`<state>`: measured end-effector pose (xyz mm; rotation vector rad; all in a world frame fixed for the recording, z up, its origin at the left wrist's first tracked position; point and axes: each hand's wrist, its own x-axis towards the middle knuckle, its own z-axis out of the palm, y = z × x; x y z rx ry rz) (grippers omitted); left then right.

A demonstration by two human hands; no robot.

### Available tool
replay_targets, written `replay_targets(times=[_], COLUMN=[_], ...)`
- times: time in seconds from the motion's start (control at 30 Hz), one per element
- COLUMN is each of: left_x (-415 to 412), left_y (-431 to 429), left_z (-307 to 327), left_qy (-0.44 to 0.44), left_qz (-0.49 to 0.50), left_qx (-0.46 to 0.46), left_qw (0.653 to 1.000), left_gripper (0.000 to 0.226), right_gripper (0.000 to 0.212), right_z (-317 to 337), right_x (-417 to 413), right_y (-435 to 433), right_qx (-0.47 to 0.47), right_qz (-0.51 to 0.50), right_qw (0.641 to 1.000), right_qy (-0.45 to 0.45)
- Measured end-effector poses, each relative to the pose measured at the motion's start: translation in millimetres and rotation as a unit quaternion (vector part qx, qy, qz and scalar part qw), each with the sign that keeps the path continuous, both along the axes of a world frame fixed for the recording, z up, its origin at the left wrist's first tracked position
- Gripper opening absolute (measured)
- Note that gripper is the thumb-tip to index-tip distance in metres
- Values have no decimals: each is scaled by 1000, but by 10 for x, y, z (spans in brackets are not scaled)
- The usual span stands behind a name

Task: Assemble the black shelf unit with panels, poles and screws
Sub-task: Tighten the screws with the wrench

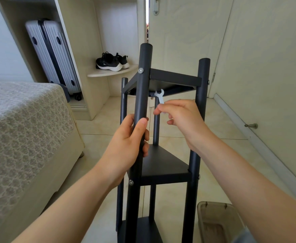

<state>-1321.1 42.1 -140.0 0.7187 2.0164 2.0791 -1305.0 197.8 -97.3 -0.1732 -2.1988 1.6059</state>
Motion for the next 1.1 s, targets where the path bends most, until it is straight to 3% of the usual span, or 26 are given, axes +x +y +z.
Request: replay_targets(times=[0.1,0.5,0.73,0.9,1.1], left_x=[10,20,10,-11,-15], left_y=[-18,-73,-105,-120,-125], left_z=[16,23,38,32,29], left_qy=[-2,9,8,8,-2], left_qz=[-10,-11,-35,-37,-45], left_qx=[-3,-22,-26,-29,-19], left_qw=[1000,1000,999,999,999], left_gripper=[25,18,32,43,36], right_gripper=[23,20,40,38,31], right_z=[21,70,82,40,-54], right_x=[-54,-150,-196,-242,-375], right_y=[-35,-202,-199,-204,-285], right_qx=[16,48,88,108,127], right_qz=[7,-44,-49,-52,-82], right_qw=[1000,992,985,981,972], right_qy=[-7,105,141,155,182])
